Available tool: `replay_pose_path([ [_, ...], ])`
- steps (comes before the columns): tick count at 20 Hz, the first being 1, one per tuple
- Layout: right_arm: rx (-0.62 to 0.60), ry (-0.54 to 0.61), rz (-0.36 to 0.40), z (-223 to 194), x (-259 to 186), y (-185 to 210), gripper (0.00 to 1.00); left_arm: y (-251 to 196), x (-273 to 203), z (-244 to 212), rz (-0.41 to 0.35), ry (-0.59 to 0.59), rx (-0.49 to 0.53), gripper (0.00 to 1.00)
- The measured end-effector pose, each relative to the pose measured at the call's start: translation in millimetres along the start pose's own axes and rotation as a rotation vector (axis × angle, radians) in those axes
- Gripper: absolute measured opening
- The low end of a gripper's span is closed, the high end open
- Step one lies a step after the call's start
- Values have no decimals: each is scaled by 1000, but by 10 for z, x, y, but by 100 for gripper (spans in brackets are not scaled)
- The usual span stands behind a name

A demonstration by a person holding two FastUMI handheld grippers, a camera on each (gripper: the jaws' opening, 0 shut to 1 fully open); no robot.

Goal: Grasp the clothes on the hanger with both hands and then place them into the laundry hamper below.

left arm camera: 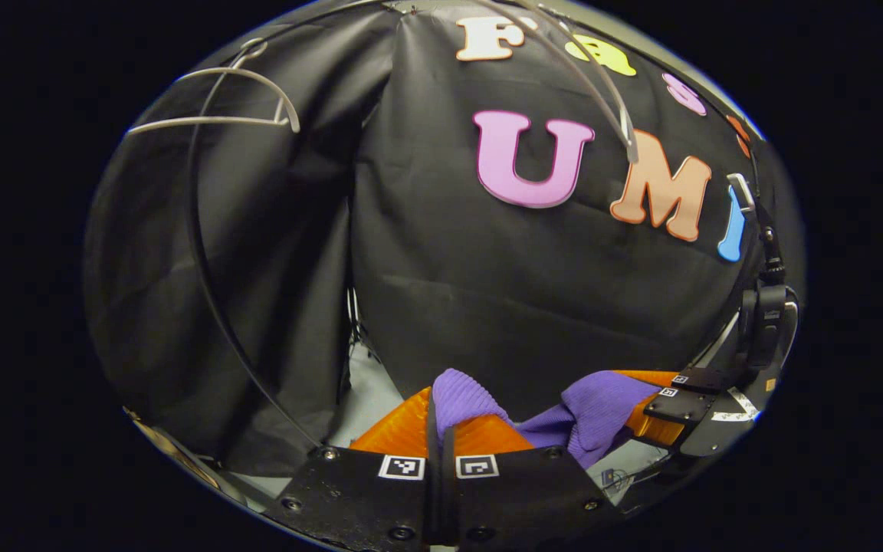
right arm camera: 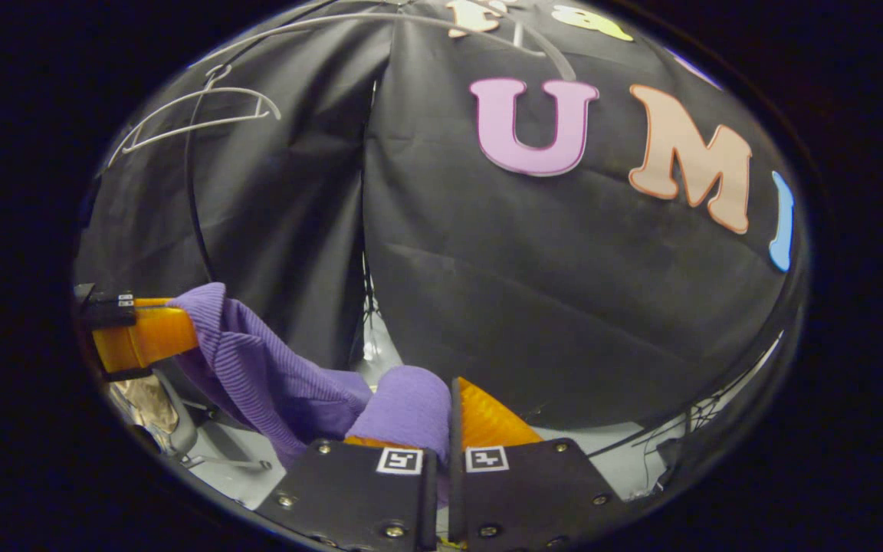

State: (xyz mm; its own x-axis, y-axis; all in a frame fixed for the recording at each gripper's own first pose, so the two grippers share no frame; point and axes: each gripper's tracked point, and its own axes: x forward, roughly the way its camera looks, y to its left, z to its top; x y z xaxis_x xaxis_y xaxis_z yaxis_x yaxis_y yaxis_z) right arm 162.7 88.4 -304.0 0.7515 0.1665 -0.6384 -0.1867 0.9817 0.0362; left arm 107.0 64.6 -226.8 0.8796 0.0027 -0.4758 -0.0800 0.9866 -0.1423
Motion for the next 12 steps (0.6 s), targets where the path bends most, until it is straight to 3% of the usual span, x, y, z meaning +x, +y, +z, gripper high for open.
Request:
replay_pose_path([
  [11, 64, 223, 44, -662, 99, 194, 7, -42, 194, -755, 2, 275, -40, 1],
  [12, 64, 238, 51, -696, 103, 223, 2, -52, 194, -787, 2, 290, -43, 2],
])
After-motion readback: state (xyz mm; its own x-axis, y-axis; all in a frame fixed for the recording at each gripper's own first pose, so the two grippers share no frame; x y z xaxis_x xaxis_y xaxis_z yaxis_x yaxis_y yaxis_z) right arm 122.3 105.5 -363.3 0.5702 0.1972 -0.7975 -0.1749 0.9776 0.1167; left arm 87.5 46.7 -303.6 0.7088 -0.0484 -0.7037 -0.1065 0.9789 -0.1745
